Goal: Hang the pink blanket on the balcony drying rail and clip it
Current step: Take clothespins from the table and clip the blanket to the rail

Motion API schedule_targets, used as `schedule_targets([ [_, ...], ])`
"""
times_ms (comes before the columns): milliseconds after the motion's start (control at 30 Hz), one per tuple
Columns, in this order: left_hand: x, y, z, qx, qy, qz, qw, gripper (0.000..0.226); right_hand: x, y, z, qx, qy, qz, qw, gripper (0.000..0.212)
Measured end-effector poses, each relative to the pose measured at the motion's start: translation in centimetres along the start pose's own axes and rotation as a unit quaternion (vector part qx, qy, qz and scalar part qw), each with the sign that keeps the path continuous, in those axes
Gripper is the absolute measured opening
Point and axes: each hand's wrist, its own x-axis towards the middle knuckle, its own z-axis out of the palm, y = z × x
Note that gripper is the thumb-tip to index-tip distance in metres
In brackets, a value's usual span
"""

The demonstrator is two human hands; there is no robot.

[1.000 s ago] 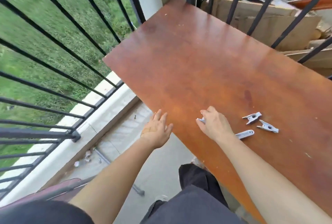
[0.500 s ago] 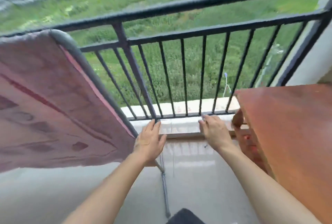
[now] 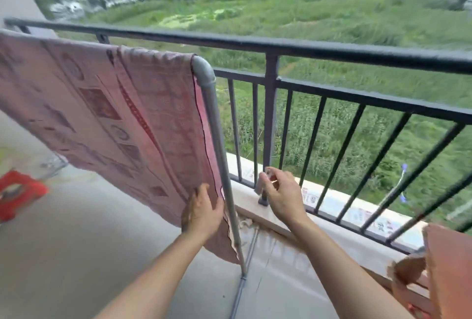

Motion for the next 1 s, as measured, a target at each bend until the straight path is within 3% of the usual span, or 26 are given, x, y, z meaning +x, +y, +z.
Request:
schedule_targets([
  [133,1.1,3.1,0.5,-0.035,0.103,-0.073,0.991,0.050,2.5,1.5,-0.8,0.046,-0.083,0.000,0.995,0.038],
  [300,1.8,4.7,1.1,-0.063,0.152,-0.110,0.980,0.008,5.7,2.5,-0.8,0.090,-0.161,0.023,0.983,0.037],
  [367,1.4,4.8,1.2,-0.080,0.169,-0.122,0.975,0.013,6.9,2.0,-0.2,0.131,-0.201,0.049,0.970,0.038],
  [533,0.4,4.2,1.1,-0.087,0.184,-0.131,0.970,0.010,9.1,-0.7,2.7,0.200,-0.297,0.086,0.930,0.021],
  [600,0.0,3.9,0.7,-0.081,0.194,-0.134,0.968,0.011,9.8,-1.9,3.9,0.229,-0.356,0.108,0.899,0.023],
  [733,-0.7,2.8,0.0,-0.067,0.194,-0.142,0.968,0.016,11.5,-3.6,5.5,0.216,-0.429,0.065,0.875,0.025],
  [900,-0.3,2.3,-0.4,-0.056,0.173,-0.120,0.976,0.022,12.4,-4.3,5.6,0.198,-0.468,0.054,0.860,0.045],
  [1000,0.0,3.0,0.1,-0.062,0.167,-0.087,0.980,0.021,12.4,-3.7,4.4,0.221,-0.444,0.050,0.867,0.035],
])
